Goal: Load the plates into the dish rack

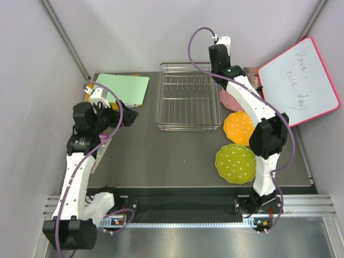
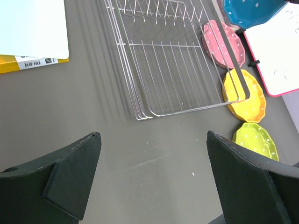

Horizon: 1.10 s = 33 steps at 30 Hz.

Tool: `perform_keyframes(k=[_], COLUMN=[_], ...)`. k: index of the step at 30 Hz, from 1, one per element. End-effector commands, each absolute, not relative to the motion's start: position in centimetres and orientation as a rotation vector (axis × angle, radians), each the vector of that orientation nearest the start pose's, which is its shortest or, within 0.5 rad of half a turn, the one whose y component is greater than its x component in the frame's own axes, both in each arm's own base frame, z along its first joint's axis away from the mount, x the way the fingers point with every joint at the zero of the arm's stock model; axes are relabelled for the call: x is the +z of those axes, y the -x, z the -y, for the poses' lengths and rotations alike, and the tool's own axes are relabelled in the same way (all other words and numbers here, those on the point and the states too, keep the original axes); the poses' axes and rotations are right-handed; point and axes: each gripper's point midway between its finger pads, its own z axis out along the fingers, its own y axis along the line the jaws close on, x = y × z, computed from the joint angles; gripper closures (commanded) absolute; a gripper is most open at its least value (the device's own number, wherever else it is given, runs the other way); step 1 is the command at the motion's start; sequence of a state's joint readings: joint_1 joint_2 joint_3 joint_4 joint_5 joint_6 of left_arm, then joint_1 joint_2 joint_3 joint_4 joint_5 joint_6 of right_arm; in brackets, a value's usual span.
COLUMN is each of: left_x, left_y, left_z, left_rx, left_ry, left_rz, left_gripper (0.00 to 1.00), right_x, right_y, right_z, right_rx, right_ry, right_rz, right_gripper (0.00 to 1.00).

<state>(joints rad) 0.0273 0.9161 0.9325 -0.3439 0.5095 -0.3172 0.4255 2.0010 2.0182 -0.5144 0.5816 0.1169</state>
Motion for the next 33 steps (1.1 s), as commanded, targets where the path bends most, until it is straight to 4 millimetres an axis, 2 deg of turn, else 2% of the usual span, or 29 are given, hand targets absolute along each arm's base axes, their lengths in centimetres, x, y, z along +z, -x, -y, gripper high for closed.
perform_keyframes(k=[1, 4, 9, 16, 23, 33], left_x=[30.2, 29.9, 29.2, 27.7, 27.3, 27.5], left_y=[-30.4, -30.3, -30.2, -30.4, -30.9, -30.9], left_z=[8.9, 8.7, 8.1, 7.9, 8.1, 8.1], left_rx=[-0.703, -0.72, -0.711, -0.716, -0.746, -0.755], left_ry=[-0.035, -0.016, 0.011, 0.035, 0.056, 0.066], left_rz=[-1.824, -1.828, -1.84, -1.875, -1.871, -1.86], left_gripper=[0.01, 0.01, 0.01, 0.01, 0.01, 0.01], right_x=[35.8, 34.7, 34.1, 34.7, 36.2, 34.8], right_y=[-56.1, -56.8, -57.5, -57.4, -56.7, -56.5], right_z=[-12.1, -12.6, -13.5, -14.8, -14.6, -16.5], right_rx=[-0.201, -0.193, -0.169, -0.125, -0.127, -0.098], right_ry=[-0.235, -0.22, -0.22, -0.218, -0.213, -0.121], right_rz=[-1.733, -1.749, -1.755, -1.742, -1.714, -1.75], right_gripper=[1.0, 1.0, 1.0, 1.0, 1.0, 1.0])
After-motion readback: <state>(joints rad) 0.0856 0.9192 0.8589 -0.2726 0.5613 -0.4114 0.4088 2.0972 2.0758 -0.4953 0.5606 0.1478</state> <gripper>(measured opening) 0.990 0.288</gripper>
